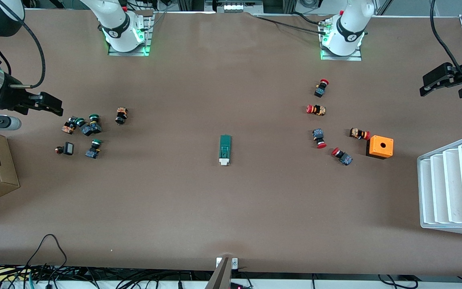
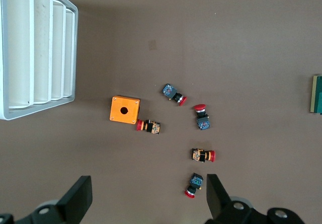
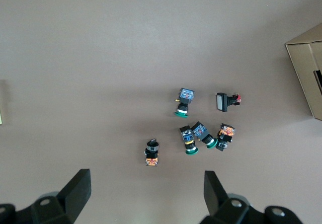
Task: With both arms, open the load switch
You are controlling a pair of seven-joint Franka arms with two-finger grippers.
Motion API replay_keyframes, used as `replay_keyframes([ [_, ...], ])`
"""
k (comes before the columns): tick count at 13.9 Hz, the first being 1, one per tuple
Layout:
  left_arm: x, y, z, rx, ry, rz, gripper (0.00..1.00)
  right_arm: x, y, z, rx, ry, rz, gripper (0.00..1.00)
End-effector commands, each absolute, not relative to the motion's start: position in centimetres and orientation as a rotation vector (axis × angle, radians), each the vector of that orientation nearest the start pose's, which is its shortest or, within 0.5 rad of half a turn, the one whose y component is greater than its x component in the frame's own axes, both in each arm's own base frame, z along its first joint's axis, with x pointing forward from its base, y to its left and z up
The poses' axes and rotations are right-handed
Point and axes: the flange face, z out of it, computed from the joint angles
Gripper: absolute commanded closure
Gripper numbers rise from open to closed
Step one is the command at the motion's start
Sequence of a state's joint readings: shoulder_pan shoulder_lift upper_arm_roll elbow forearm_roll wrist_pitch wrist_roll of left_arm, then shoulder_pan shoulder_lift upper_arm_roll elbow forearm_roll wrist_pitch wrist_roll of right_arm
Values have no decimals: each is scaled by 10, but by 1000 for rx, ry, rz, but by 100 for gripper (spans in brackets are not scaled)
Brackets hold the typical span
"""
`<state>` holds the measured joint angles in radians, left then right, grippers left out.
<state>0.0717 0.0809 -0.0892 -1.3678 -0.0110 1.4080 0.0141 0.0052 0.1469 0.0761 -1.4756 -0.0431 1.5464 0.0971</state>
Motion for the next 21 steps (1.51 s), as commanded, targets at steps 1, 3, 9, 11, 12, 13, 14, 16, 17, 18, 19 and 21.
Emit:
replay_keyframes([
  [1,561,-12,658,-3170,34,66,0,595,42,589,-3188,6,118,1],
  [3,566,-13,651,-3178,21,76,0,594,40,589,-3189,-3,135,1],
  [9,579,-67,645,-3213,98,-17,0,595,32,589,-3189,19,133,1],
  [11,585,-106,636,-3228,162,-48,0,595,30,589,-3193,31,133,1],
  [12,588,-122,632,-3237,174,-74,0,595,30,589,-3193,36,126,1],
  [13,592,-144,623,-3253,175,-78,0,596,28,590,-3193,45,118,1],
  [14,593,-165,616,-3269,148,-76,0,597,23,590,-3193,67,111,1],
  [16,591,-218,598,-3311,94,-65,0,597,13,590,-3200,104,111,1],
  [17,591,-239,591,-3328,54,-71,0,596,8,589,-3226,118,126,1],
  [18,589,-266,582,-3350,13,-70,0,594,3,587,-3250,128,150,1],
  [19,586,-289,574,-3358,-29,-81,0,593,-11,588,-3244,165,155,1],
  [21,575,-339,555,-3330,-79,-132,0,598,-18,581,-3239,213,160,1],
])
